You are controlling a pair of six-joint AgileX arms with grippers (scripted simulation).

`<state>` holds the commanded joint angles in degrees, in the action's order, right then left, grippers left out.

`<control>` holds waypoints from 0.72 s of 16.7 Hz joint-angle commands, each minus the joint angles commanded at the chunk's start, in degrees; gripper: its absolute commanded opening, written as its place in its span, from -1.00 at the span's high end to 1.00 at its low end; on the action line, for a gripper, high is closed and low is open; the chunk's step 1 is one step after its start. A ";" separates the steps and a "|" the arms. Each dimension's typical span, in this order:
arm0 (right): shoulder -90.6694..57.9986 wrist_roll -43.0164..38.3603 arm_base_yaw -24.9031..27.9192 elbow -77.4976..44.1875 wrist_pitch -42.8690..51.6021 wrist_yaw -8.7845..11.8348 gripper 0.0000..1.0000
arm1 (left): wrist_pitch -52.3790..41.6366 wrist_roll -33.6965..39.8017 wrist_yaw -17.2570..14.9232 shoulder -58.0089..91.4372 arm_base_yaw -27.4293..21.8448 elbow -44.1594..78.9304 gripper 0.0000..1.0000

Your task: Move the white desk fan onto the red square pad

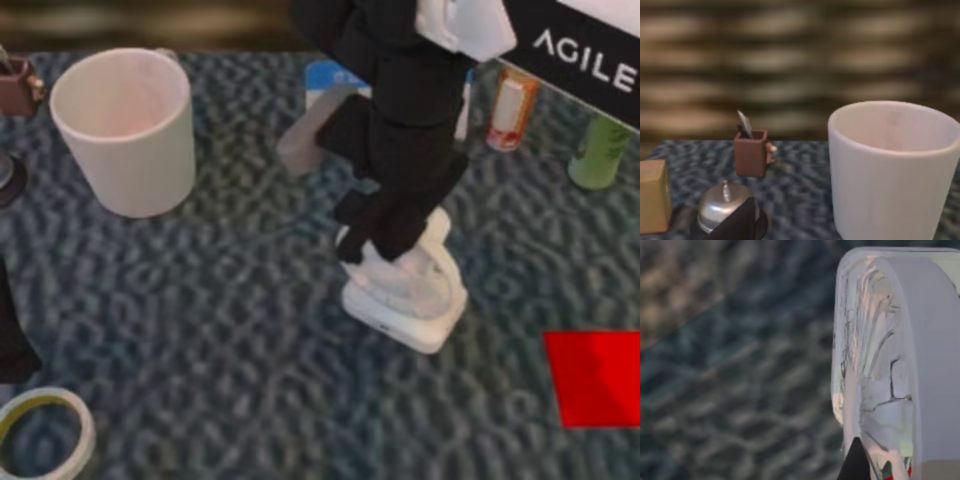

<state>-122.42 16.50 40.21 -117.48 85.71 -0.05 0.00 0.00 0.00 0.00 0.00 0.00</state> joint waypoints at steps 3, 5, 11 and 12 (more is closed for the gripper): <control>5.77 10.45 -4.58 7.02 -0.73 0.11 1.00 | 0.00 0.00 0.00 0.00 0.00 0.00 -1.00; 10.79 19.57 -8.31 12.79 -1.60 0.22 1.00 | 0.00 0.00 0.00 0.00 0.00 0.00 -1.00; 27.08 48.16 -20.00 31.80 -4.71 0.55 1.00 | 0.00 0.00 0.00 0.00 0.00 0.00 -1.00; 29.41 51.71 -21.64 34.58 -5.17 0.59 1.00 | 0.00 0.00 0.00 0.00 0.00 0.00 -1.00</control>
<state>-93.01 68.21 18.57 -82.90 80.54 0.53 0.00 0.00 0.00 0.00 0.00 0.00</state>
